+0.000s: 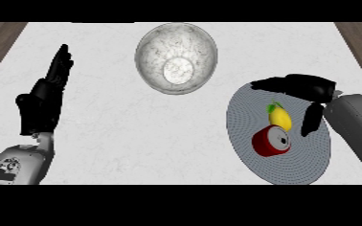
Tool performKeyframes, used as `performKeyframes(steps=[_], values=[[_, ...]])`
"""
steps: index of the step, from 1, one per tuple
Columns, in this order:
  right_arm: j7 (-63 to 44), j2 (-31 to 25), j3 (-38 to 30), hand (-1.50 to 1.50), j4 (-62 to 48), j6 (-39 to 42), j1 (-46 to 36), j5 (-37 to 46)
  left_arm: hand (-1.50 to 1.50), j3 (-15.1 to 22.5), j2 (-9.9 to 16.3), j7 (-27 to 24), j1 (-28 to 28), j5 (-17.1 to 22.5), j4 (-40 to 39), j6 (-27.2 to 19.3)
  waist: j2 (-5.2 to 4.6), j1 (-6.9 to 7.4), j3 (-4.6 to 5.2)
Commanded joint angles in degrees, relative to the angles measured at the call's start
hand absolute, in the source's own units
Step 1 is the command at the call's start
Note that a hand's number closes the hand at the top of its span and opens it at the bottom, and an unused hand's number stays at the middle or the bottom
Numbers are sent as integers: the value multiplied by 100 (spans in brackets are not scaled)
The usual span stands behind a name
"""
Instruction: Pick the lemon from the placemat and place it in the bowl
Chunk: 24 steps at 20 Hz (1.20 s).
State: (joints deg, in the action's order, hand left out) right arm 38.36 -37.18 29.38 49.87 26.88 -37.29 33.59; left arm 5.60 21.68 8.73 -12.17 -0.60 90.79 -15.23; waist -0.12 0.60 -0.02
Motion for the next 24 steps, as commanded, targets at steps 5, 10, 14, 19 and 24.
performKeyframes(steps=[5, 10, 14, 19, 24], values=[[818, 423, 246, 150, -675, -149, -262, 741, 0, 28, -290, -31, 154, -209, 122, 14, -8, 36, -1], [885, 608, -44, 150, -446, -577, 87, 876, 0, -271, -285, 111, -114, -251, -27, 150, 13, -39, 1], [1235, 400, -254, 150, -464, -488, 172, 834, 0, -168, -284, 237, 398, -338, 556, 257, 26, -32, 1], [-1308, 2387, -319, 150, -336, -616, -214, 633, 0, -258, -284, 29, 114, -274, 46, 355, 72, -23, 25], [-2690, 3545, -477, 150, -553, -1160, -364, 694, 0, -138, -369, 129, -17, -305, 93, 333, 106, 265, 50]])
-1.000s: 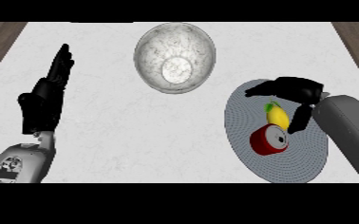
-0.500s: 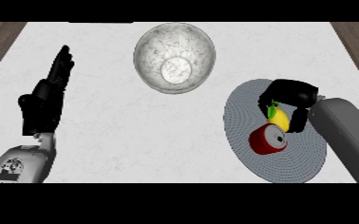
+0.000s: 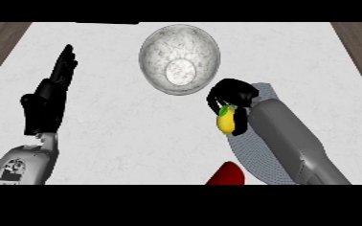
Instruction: Pick the lemon from the placemat and place it in the bowl
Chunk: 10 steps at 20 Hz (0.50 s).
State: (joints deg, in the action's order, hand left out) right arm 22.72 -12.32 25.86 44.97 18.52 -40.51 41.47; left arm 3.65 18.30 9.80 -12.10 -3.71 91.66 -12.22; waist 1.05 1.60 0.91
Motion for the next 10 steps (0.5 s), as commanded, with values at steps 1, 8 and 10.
performKeyframes(steps=[1, 8, 10], values=[[-1464, 1170, -143, 150, -17, -393, -224, -61, 0, 62, -25, 23, -49, 2, -28, 45, -8, 221, -34], [-3199, 1220, -432, 150, 629, -1710, -613, -792, 0, 278, -154, 0, -157, 28, -72, 178, -1, 575, -90], [-3645, 1225, -422, 150, 850, -2224, -825, -918, 0, 330, -152, -65, -198, -3, -109, 217, -16, 684, -84]])
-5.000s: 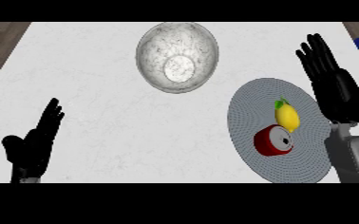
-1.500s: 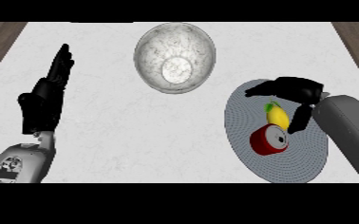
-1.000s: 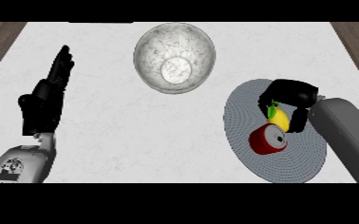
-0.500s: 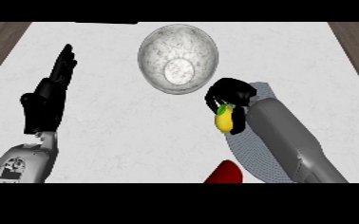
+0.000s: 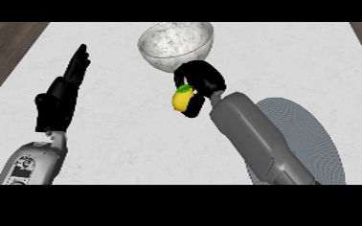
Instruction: Pick the lemon from the placemat and place it in the bowl
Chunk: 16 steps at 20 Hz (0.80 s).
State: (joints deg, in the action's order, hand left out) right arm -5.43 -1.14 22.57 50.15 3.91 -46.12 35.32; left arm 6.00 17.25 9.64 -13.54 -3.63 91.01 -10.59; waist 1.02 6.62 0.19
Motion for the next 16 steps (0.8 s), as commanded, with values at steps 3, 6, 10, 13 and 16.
performKeyframes(steps=[3, 6, 10, 13, 16], values=[[-1607, 110, -78, 150, 639, -1487, -607, -408, 0, 182, -95, -25, -110, -19, -98, 100, 40, 216, 0], [-2616, 112, 86, 150, 704, -2145, -978, -281, 0, 191, -123, -24, -210, -58, -166, 70, 26, 229, 23], [-4002, 113, 434, 150, 622, -2957, -1491, 38, 0, 216, -125, 7, -296, -59, -219, 118, -17, 250, 33], [-4934, 113, 835, 150, 651, -3528, -1846, 229, 0, 248, -212, 99, -491, -69, -233, 86, -27, 220, 26], [-5925, 113, 1172, 150, 574, -4037, -2254, 341, 0, 270, -266, 100, -456, -151, -290, -5, -65, 159, 18]])
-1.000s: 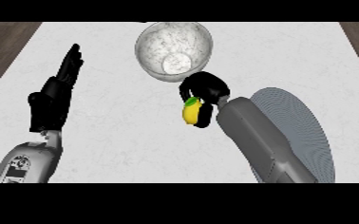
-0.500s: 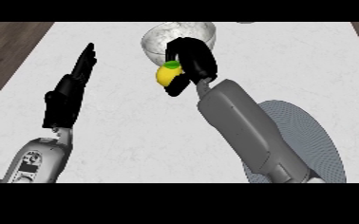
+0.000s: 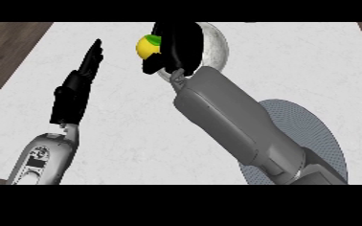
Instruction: Pick the lemon from the placemat and place it in the bowl
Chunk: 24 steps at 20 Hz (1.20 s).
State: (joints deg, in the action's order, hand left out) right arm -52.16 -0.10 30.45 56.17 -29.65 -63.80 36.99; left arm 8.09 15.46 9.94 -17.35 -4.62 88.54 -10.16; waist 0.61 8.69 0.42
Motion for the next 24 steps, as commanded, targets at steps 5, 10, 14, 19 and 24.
performKeyframes(steps=[5, 10, 14, 19, 24], values=[[-2091, 8, 712, 150, -393, -1403, -839, 530, 0, -93, -59, -170, 80, -90, -209, -153, -85, -207, -11], [-2081, 7, 824, 150, -687, -2040, -764, 780, 0, -211, -7, -92, -87, -116, -184, -192, -97, -421, -28], [-2284, 7, 906, 150, -1298, -1930, -854, 1209, 0, -402, 113, -257, 82, 10, -246, -87, -92, -545, -24], [-2076, 7, 904, 150, -2206, -1687, -705, 1687, 0, -485, 167, 3, 181, -1, 46, -126, -75, -654, -33], [-1757, 8, 767, 150, -3231, -1954, -656, 1822, 0, -471, 73, 29, 52, 25, -46, -77, -152, -585, -35]])
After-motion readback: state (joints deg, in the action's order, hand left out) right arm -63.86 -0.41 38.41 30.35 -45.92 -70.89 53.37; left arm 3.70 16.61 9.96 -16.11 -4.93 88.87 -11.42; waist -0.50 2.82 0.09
